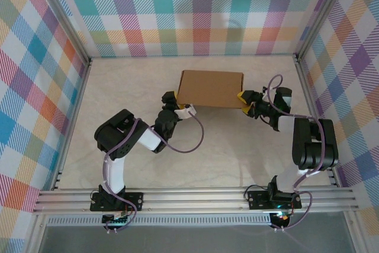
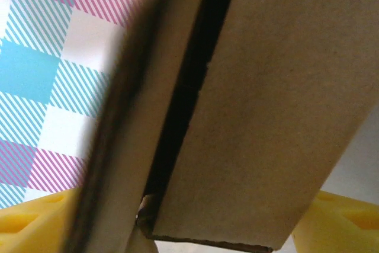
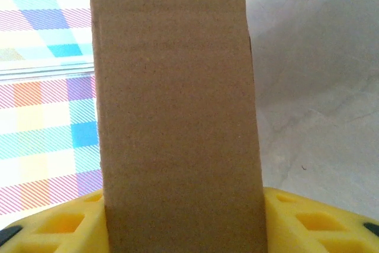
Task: Fold the paper box
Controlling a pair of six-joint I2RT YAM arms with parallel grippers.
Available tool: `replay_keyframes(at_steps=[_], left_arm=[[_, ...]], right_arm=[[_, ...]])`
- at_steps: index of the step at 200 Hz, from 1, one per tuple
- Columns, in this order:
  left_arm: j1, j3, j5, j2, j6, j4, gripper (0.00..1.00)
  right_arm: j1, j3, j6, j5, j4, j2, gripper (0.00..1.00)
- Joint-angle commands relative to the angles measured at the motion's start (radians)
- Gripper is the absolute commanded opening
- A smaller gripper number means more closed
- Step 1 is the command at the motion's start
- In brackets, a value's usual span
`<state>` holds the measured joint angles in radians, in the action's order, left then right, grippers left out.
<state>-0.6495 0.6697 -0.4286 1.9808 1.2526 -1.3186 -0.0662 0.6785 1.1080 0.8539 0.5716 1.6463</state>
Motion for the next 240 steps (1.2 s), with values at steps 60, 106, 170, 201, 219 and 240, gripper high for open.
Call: replay_keyframes(at_steps=[60, 106, 170, 201, 219, 240], left_arm=[[-0.011, 0.027, 0.016, 0.022, 0.072, -0.051, 0.71], [-0.013, 0.024, 0.016, 0.029, 0.101, -0.044, 0.63], [-0.021, 0.029, 0.014, 0.036, 0.123, -0.037, 0.49], [-0.023, 0.028, 0.009, 0.037, 0.124, -0.030, 0.40], [-0.027, 0.030, 0.005, 0.036, 0.123, -0.024, 0.33], [-0.030, 0.030, 0.000, 0.029, 0.121, -0.007, 0.32]], right_arm=[[-0.004, -0.020, 0.024, 0.062, 0.093, -0.008, 0.56], [-0.004, -0.013, 0.018, 0.060, 0.079, -0.010, 0.56], [-0.003, -0.001, 0.015, 0.067, 0.070, 0.001, 0.56], [-0.004, -0.005, 0.019, 0.065, 0.070, -0.005, 0.56], [-0.004, -0.005, 0.011, 0.058, 0.066, -0.015, 0.57], [-0.003, 0.007, 0.008, 0.051, 0.027, -0.024, 0.63]])
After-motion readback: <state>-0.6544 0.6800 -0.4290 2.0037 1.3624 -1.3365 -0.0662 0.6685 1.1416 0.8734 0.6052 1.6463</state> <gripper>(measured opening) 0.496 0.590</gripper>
